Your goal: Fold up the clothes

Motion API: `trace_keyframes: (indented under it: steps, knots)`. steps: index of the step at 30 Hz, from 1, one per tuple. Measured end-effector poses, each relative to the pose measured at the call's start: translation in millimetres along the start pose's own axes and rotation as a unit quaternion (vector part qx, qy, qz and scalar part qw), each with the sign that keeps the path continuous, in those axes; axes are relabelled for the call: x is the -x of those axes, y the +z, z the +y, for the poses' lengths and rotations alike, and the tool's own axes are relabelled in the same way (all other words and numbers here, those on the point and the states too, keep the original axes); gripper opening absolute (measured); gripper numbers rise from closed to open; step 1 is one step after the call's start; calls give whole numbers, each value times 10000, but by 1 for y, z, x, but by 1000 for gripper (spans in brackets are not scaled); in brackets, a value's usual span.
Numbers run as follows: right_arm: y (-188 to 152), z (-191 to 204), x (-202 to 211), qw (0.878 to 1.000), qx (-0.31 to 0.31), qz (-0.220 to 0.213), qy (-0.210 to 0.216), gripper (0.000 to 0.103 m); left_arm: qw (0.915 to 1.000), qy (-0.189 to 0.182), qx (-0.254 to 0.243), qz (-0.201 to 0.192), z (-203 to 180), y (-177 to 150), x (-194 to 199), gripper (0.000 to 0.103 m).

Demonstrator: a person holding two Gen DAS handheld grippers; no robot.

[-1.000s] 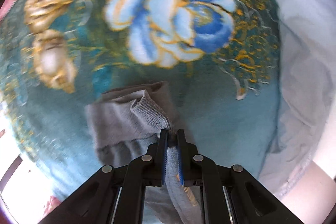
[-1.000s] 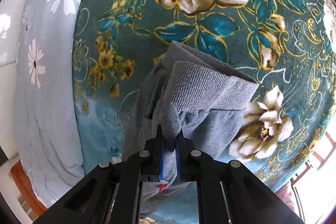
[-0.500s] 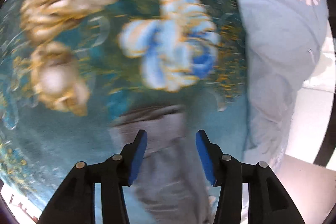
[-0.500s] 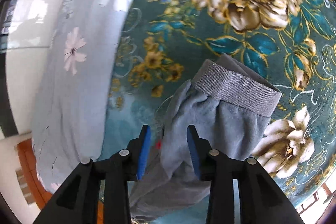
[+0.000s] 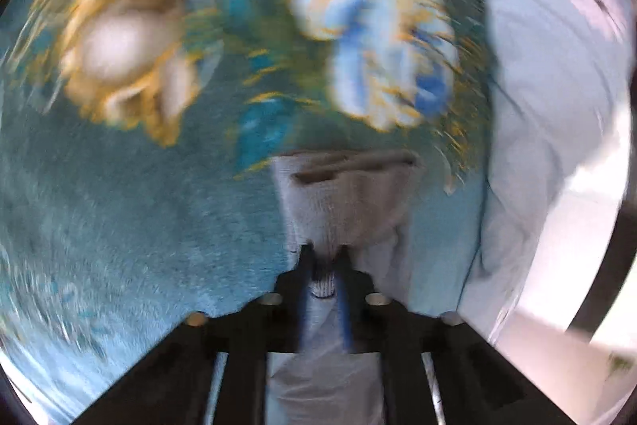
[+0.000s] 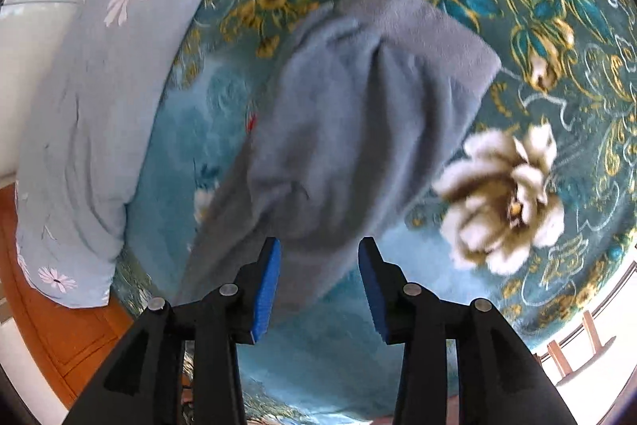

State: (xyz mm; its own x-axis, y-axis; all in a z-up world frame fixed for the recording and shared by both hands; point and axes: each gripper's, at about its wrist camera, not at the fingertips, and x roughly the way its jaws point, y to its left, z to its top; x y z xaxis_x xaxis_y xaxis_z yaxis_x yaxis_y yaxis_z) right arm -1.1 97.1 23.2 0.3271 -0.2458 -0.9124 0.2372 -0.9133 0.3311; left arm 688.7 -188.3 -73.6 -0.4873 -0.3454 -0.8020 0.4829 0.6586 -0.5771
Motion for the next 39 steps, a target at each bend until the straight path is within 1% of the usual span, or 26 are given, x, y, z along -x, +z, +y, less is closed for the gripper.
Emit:
trace_keyframes:
  steps: [2,4,5,7,9,10,11,12,13,14,16,19,20,21,23,26,27,28,30,33,34,35,36,37,38,39]
  knots:
    - [-6,-6,-4,9999,-59,88,-90,42,9983,-101,-565,16,-16,-2,1,9]
    - [-10,-11,-7,9997,-112,118,-196,42,9955,196,-930,20,-21,-3,-1,9]
    - [-12,-13,-9,9996,-145,127,-225,42,9941,447,-989,60,-19,-1,-7,9]
    - [-15,-15,-10,9994,-172,140,-269,42,9942,711,-798,137,-7,5,-15,10]
    - [-18,-14,-10,9994,-145,144,-290,42,9959,705,-548,112,4,11,-16,11]
    - [-19,-12,-9,9994,-100,148,-280,42,9968,649,-453,117,8,14,-15,18]
    - [-20,-9,-8,9995,-57,150,-276,42,9971,643,-396,114,10,16,-16,27]
    - [-20,-5,-9,9995,-13,148,-281,42,9973,638,-342,108,13,18,-17,43]
    - [-21,-3,-9,9995,29,149,-287,42,9974,644,-323,78,15,19,-18,48]
    - [-22,0,-9,9994,59,152,-295,42,9975,641,-301,49,18,20,-20,48]
    - [-24,4,-9,9993,100,165,-312,41,9991,404,-143,10,22,22,-29,48]
    - [-27,11,-10,9991,170,201,-341,41,9997,202,46,-159,26,23,-36,45]
    - [-29,13,-10,9990,197,212,-348,42,9995,188,48,-246,25,22,-37,42]
    - [-30,15,-9,9989,220,216,-349,42,9995,156,44,-275,23,21,-39,34]
    - [-32,17,-6,9990,253,197,-325,41,9994,128,38,-326,19,19,-42,24]
    - [-35,19,0,9991,277,154,-295,42,9991,259,73,-328,12,17,-41,17]
    - [-36,18,2,9992,266,131,-284,42,9990,313,92,-312,9,16,-38,16]
    - [-37,17,4,9993,238,104,-262,42,9990,309,89,-301,3,16,-34,15]
    - [-39,15,9,9996,177,51,-215,41,9990,5,-161,-408,-16,11,-2,14]
    - [-43,11,12,9999,92,-19,-78,42,9960,-452,-463,-614,-37,2,52,13]
    - [-45,8,12,10000,84,-38,-20,42,9947,-448,-590,-718,-39,2,67,13]
    - [-47,6,12,9999,76,-57,38,42,9939,-313,-738,-760,-38,5,76,13]
    - [-48,2,11,9999,63,-73,80,42,9934,-24,-842,-781,-34,10,77,13]
    - [-48,-3,9,9999,38,-89,90,43,9932,317,-820,-761,-28,17,75,13]
    - [-48,-10,6,9999,11,-118,93,47,9939,574,-625,-710,-16,23,74,13]
    - [-47,-16,3,9999,-25,-151,78,49,9948,686,-353,-666,-6,28,73,13]
